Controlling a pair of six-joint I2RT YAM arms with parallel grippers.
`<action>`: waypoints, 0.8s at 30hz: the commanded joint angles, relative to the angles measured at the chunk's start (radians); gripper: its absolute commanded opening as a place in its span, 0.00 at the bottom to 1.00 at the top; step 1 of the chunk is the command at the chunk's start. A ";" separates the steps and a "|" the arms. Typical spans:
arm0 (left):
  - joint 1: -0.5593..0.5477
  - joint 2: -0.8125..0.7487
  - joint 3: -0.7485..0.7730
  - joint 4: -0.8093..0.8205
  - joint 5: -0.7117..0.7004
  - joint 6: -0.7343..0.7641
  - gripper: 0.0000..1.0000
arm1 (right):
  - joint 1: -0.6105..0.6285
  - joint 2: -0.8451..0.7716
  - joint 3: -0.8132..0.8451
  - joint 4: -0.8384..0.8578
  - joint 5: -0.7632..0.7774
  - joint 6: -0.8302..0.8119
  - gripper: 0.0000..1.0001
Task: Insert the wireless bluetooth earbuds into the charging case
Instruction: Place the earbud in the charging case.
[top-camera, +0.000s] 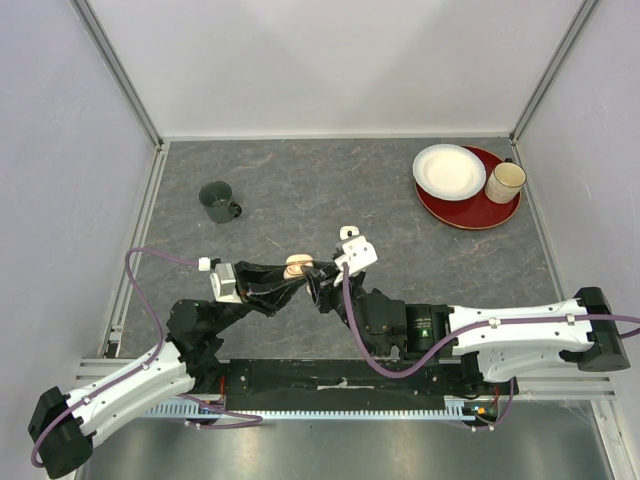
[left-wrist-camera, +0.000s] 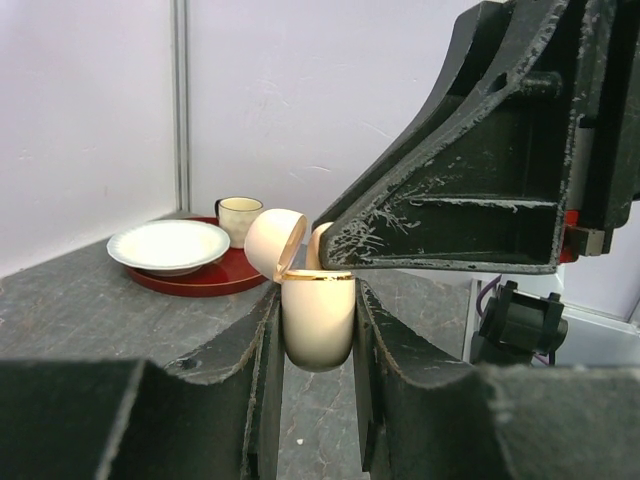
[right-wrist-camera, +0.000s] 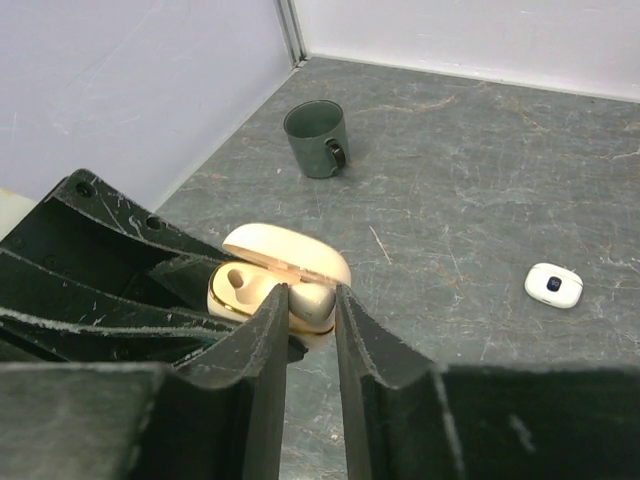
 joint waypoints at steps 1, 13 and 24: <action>0.000 -0.011 0.008 0.095 -0.065 -0.010 0.02 | 0.010 -0.021 0.041 -0.040 -0.016 0.035 0.39; 0.002 -0.022 0.000 0.087 -0.065 -0.021 0.02 | -0.004 -0.127 0.043 -0.028 0.060 0.104 0.77; 0.000 -0.012 0.009 0.119 -0.048 -0.012 0.02 | -0.266 -0.227 0.078 -0.233 -0.312 0.413 0.86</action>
